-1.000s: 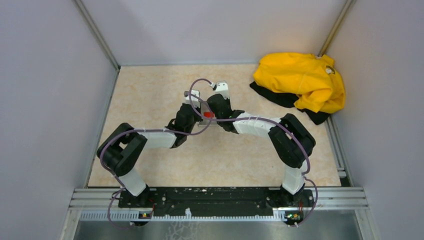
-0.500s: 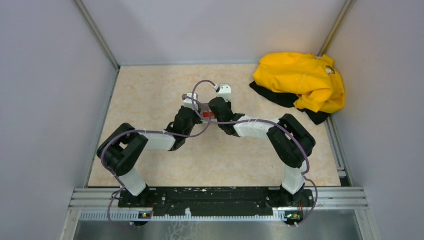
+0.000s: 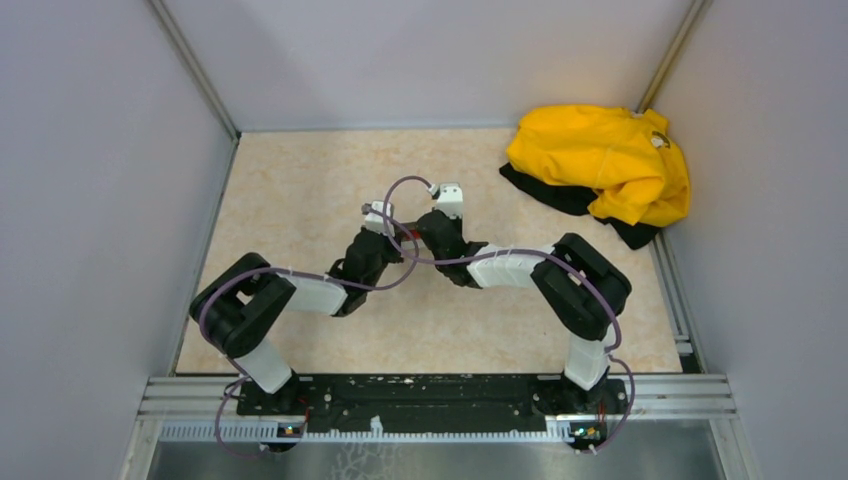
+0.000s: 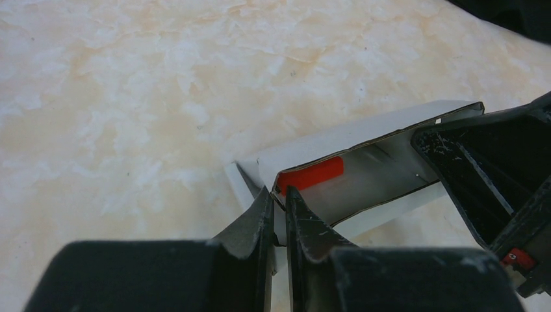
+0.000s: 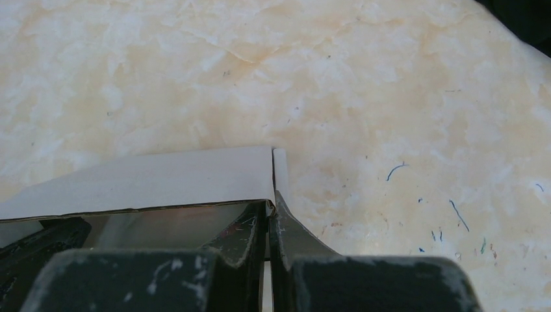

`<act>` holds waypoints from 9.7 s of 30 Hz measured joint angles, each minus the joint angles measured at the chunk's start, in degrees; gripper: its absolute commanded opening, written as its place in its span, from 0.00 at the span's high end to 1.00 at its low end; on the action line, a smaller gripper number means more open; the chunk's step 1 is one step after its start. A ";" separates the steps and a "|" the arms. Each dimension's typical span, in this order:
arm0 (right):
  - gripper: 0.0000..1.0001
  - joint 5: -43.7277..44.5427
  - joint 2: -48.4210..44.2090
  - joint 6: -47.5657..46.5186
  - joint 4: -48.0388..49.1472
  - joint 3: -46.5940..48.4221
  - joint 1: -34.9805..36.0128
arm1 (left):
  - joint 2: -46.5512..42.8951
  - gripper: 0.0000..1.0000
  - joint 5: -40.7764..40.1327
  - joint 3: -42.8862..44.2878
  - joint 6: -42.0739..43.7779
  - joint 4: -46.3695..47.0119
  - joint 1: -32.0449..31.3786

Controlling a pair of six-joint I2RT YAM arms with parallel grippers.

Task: Fold the paper box

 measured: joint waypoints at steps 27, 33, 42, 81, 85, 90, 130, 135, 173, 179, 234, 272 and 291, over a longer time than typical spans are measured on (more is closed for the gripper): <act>0.73 -3.06 -3.96 6.73 -3.96 -9.94 5.57 | -8.52 0.81 1.44 -10.47 -5.35 -0.63 -5.31; 0.73 -3.13 -9.55 7.15 -5.20 -11.47 5.57 | -13.29 0.81 1.46 -12.48 -6.23 -3.80 -5.31; 0.74 -2.62 -26.12 7.08 -11.34 -13.49 5.57 | -37.55 0.72 1.38 -14.82 -9.75 -19.87 -5.60; 0.80 -27.65 -1.40 3.67 -15.21 4.42 -3.58 | -6.62 0.77 20.09 4.39 -5.75 -27.85 8.22; 0.80 -27.76 -1.38 3.82 -14.84 4.31 -3.61 | -5.16 0.78 20.17 3.61 -6.54 -25.31 8.22; 0.80 -27.89 -0.42 3.91 -14.21 4.31 -3.63 | -2.95 0.79 20.44 3.50 -7.28 -21.16 8.22; 0.01 -36.33 -36.46 2.32 -32.52 -3.28 -4.68 | -30.86 0.01 28.02 14.14 -8.83 -62.01 8.26; 0.01 -45.64 -31.56 3.76 -30.03 -1.84 -9.66 | -33.97 0.01 28.24 14.53 -9.79 -65.96 8.26; 0.01 -66.31 -6.95 6.88 -9.70 -2.36 -26.77 | -4.50 0.01 53.27 10.82 -14.43 -32.44 27.80; 0.01 -69.42 -4.26 7.76 -6.97 -1.18 -26.77 | -2.54 0.01 55.58 10.93 -15.02 -29.49 27.17; 0.01 -70.36 -2.78 13.66 2.78 -6.16 -21.99 | -1.86 0.01 54.47 8.52 -13.09 -27.74 22.08; 0.01 -71.52 1.97 14.38 6.62 -6.08 -24.63 | 3.08 0.01 54.51 10.75 -13.22 -24.85 22.08; 0.01 -72.17 1.99 15.28 7.48 -5.35 -24.87 | 3.06 0.01 54.53 10.75 -13.20 -24.92 22.08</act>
